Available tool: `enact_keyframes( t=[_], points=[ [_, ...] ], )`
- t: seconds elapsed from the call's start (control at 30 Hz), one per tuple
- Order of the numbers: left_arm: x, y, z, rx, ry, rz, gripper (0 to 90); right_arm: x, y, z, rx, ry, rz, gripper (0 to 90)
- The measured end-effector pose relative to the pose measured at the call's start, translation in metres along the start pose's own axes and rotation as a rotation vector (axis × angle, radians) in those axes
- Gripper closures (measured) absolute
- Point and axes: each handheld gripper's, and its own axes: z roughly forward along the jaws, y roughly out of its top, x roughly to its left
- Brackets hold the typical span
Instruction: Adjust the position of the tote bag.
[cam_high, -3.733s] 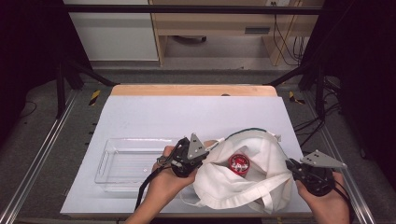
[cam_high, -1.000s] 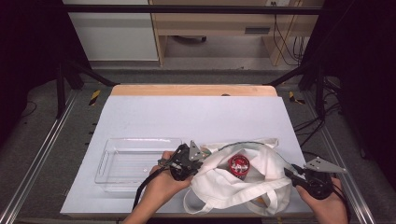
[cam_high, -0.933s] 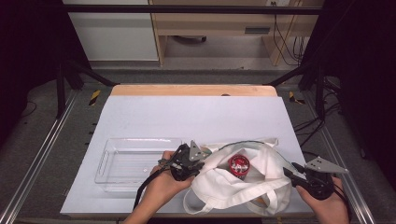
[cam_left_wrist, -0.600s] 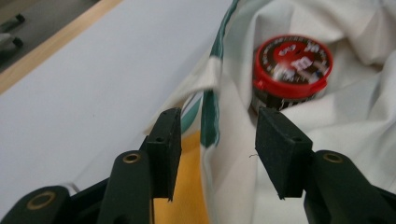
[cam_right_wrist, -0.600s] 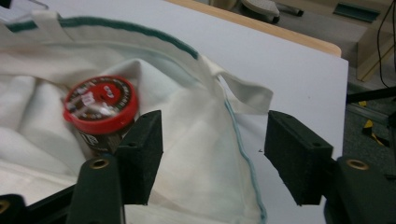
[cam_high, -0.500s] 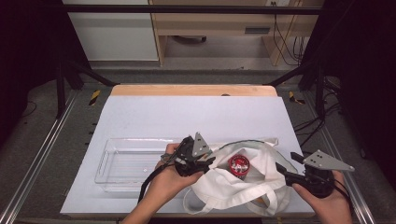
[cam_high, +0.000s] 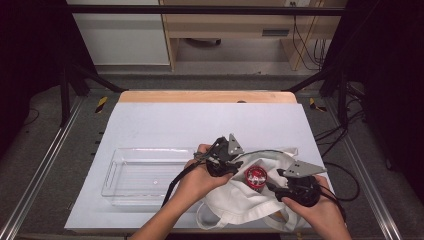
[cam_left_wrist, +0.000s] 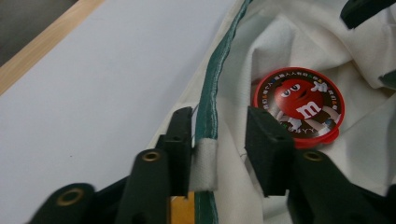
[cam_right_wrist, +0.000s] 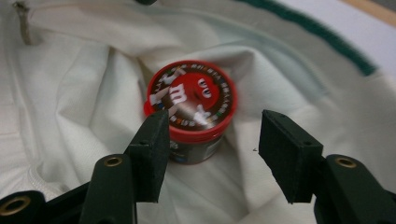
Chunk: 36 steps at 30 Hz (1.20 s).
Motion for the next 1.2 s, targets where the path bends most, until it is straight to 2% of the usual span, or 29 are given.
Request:
enact_keyframes(
  t=[0.17, 0.37, 0.53, 0.7, 0.8, 0.93, 1.0, 1.2],
  points=[
    [0.002, -0.001, 0.007, 0.023, -0.009, 0.000, 72.9, 0.009, -0.008, 0.006, 0.025, 0.059, 0.000, 45.8],
    [0.004, 0.001, 0.011, 0.040, -0.017, 0.001, 80.9, 0.024, -0.021, 0.007, 0.035, 0.095, -0.005, 48.3],
    [0.006, 0.006, 0.010, 0.025, 0.008, -0.003, 81.9, 0.030, -0.029, 0.013, 0.041, 0.123, 0.004, 47.9],
    [0.006, 0.008, 0.011, 0.023, 0.006, -0.002, 82.2, 0.039, -0.040, 0.025, 0.068, 0.143, -0.011, 47.2],
    [0.004, 0.008, 0.012, 0.029, 0.001, 0.006, 82.2, 0.038, -0.044, 0.030, 0.058, 0.140, 0.004, 45.7],
    [0.002, 0.009, 0.012, 0.027, 0.004, 0.010, 82.2, 0.035, -0.042, 0.032, 0.058, 0.142, 0.000, 42.7],
    [0.002, 0.010, 0.013, 0.029, 0.002, 0.008, 82.3, 0.036, -0.039, 0.034, 0.062, 0.149, -0.014, 45.0],
    [0.008, 0.015, 0.019, 0.041, 0.006, -0.007, 83.1, 0.040, -0.038, 0.040, 0.060, 0.180, -0.050, 62.1]
  ],
)
